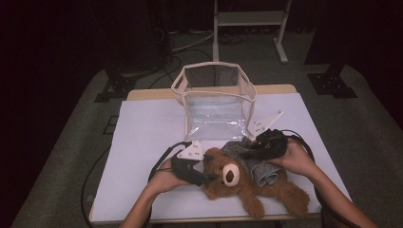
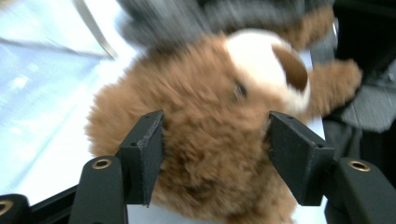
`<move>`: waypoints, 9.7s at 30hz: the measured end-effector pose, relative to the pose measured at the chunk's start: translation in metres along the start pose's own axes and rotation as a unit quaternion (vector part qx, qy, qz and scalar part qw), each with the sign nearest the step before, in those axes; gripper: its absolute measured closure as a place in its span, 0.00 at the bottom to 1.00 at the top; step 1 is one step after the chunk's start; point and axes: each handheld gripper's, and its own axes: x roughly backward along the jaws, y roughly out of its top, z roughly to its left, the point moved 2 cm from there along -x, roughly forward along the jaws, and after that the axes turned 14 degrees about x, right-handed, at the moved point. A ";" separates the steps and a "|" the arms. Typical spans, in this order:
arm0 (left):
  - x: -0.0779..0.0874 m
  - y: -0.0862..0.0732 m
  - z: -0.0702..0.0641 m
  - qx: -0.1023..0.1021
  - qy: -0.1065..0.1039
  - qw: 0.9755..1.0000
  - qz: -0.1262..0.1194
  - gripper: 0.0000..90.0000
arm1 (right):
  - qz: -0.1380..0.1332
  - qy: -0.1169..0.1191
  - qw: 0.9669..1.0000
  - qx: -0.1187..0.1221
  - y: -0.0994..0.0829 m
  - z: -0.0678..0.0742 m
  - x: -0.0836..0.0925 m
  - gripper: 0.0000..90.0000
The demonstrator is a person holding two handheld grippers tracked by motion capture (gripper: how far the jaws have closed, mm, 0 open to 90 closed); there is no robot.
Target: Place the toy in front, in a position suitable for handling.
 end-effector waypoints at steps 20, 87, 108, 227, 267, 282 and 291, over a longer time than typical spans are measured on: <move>-0.010 -0.006 -0.007 -0.010 -0.011 1.000 0.026 0.48 | -0.009 0.000 0.999 0.031 0.027 0.002 -0.028 0.88; -0.021 0.009 0.026 0.042 0.022 0.999 0.026 0.47 | -0.018 -0.038 0.999 0.030 -0.009 0.011 0.009 0.88; -0.020 0.017 0.006 0.017 -0.016 0.999 0.030 0.44 | -0.013 -0.033 0.999 0.018 -0.015 0.010 0.023 0.88; 0.029 -0.011 0.012 0.020 0.009 0.998 0.054 0.60 | -0.080 -0.032 0.996 0.032 0.023 0.005 0.042 0.88; 0.029 -0.011 0.010 0.023 0.008 0.998 0.054 0.57 | -0.003 -0.009 0.999 -0.031 -0.066 0.031 0.048 0.88; 0.027 -0.008 0.012 0.022 0.015 0.998 0.062 0.56 | -0.023 -0.018 0.999 0.023 -0.025 0.027 0.043 0.88; 0.025 -0.007 0.012 0.028 0.016 0.998 0.052 0.55 | -0.072 -0.010 0.996 -0.060 -0.083 0.034 0.048 0.88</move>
